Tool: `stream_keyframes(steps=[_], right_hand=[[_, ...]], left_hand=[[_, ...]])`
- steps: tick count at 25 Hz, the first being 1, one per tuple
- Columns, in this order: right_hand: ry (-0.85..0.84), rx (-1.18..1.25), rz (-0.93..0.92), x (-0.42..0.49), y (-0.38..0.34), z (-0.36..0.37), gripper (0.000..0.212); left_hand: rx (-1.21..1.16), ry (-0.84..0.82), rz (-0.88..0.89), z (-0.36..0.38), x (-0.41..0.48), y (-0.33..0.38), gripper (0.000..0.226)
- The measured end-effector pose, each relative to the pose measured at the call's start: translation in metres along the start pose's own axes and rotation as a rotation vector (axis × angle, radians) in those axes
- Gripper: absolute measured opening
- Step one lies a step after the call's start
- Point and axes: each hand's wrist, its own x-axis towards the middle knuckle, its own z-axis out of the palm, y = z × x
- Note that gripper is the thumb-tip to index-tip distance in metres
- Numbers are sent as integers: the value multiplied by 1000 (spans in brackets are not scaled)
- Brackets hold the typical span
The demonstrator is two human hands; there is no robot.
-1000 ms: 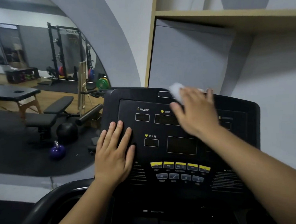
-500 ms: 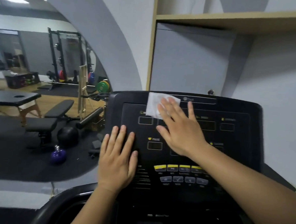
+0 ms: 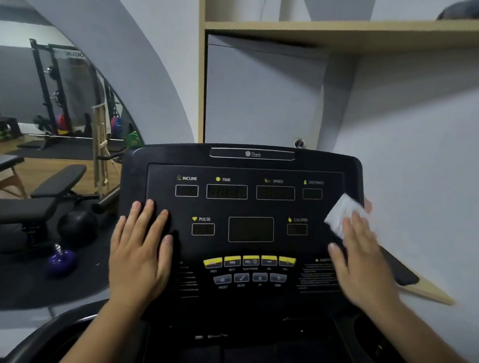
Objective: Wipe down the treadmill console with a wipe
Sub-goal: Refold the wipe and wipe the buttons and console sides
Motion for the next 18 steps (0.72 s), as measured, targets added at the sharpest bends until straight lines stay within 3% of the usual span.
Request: stream_keyframes(steps=[3,5,7,10,18], right_hand=[[-61,-86,-132,-58,-2,17,69],[-31,-71,-175,-42,4,7,65],[64,-73,-105,1,9,-8,63],[76,-32,22,36,15,-14,56],[55,21,115,-78,24,14,35]], left_hand=[[-41,-36,-23,-11,5,7,48],[-49,-64,-63,-19,8,16,46],[-69,-83,-78,-23,8,26,43],[-117,-131,-62,-32,-4,37,42],[-168,-285,-24,-46,-79,45,37]])
